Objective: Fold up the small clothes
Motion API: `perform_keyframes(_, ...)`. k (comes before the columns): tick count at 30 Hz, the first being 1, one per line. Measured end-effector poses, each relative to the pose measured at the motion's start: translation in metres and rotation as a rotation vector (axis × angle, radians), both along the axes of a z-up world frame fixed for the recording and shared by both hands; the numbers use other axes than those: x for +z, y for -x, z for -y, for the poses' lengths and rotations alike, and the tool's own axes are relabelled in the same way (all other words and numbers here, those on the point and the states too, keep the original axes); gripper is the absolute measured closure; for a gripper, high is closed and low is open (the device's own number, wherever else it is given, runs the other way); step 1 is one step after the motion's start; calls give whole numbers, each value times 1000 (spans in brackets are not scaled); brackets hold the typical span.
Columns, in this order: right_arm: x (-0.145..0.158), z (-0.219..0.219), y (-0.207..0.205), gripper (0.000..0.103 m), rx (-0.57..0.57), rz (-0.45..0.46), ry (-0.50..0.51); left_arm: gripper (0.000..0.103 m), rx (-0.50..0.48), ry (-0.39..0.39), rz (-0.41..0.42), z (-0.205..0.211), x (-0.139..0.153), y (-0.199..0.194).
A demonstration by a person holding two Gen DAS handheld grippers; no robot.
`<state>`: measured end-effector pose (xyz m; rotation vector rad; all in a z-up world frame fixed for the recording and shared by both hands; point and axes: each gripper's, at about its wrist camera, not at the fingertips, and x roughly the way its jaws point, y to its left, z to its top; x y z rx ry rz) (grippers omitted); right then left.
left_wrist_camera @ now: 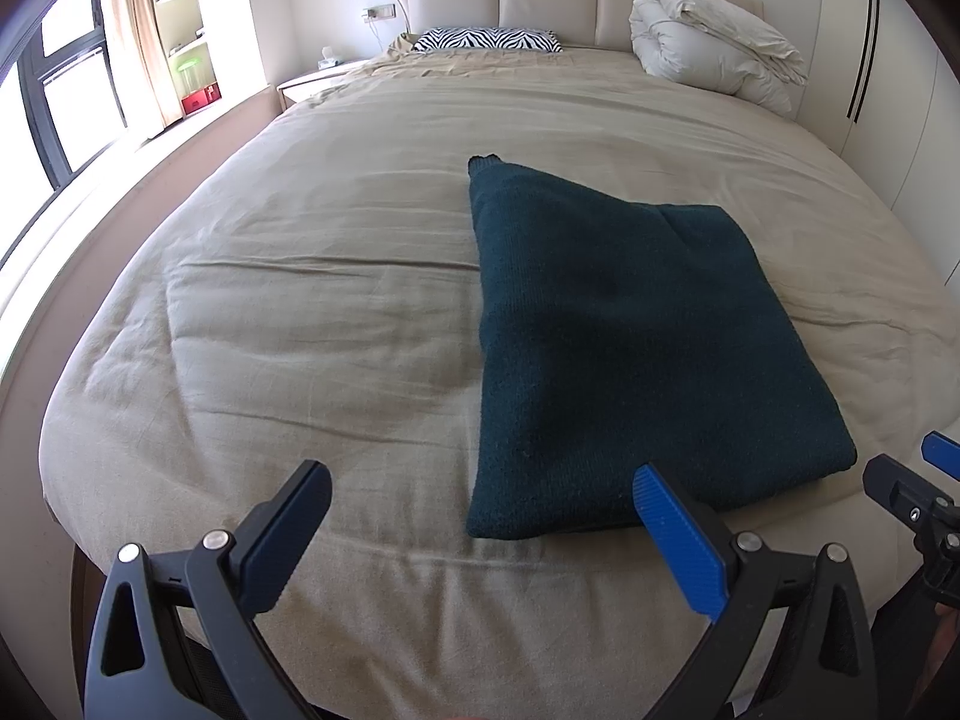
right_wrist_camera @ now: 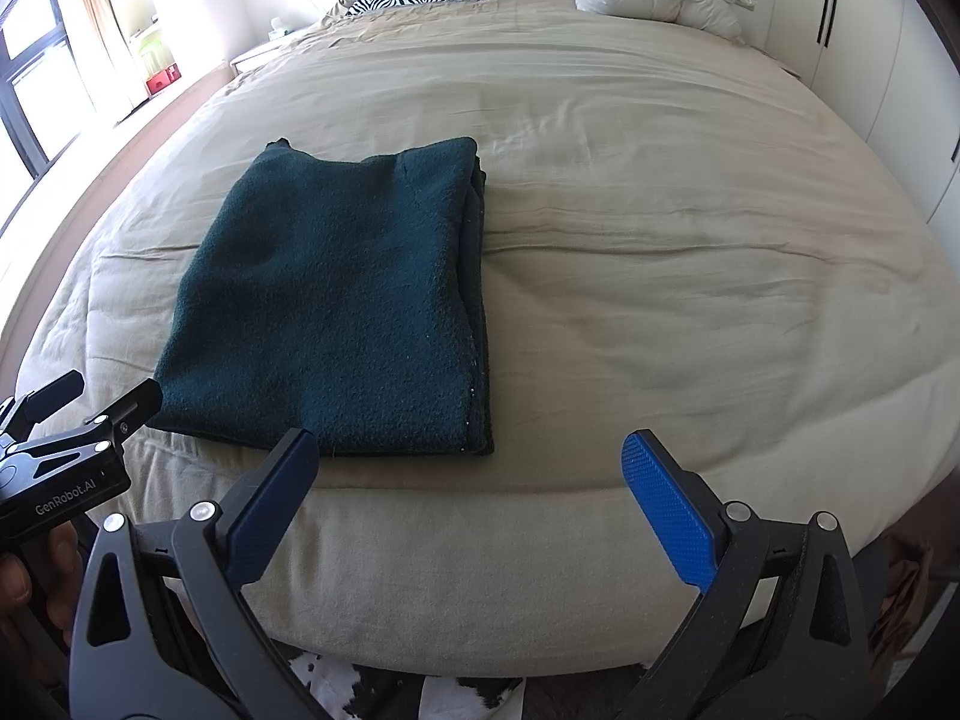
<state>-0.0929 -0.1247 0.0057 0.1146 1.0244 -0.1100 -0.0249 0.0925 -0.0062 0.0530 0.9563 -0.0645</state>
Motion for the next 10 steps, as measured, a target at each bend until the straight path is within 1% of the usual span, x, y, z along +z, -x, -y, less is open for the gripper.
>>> perform_keyframes(10,-1,1,0,0,0,-4,-2,0,0,12,1,-3,-2,-2)
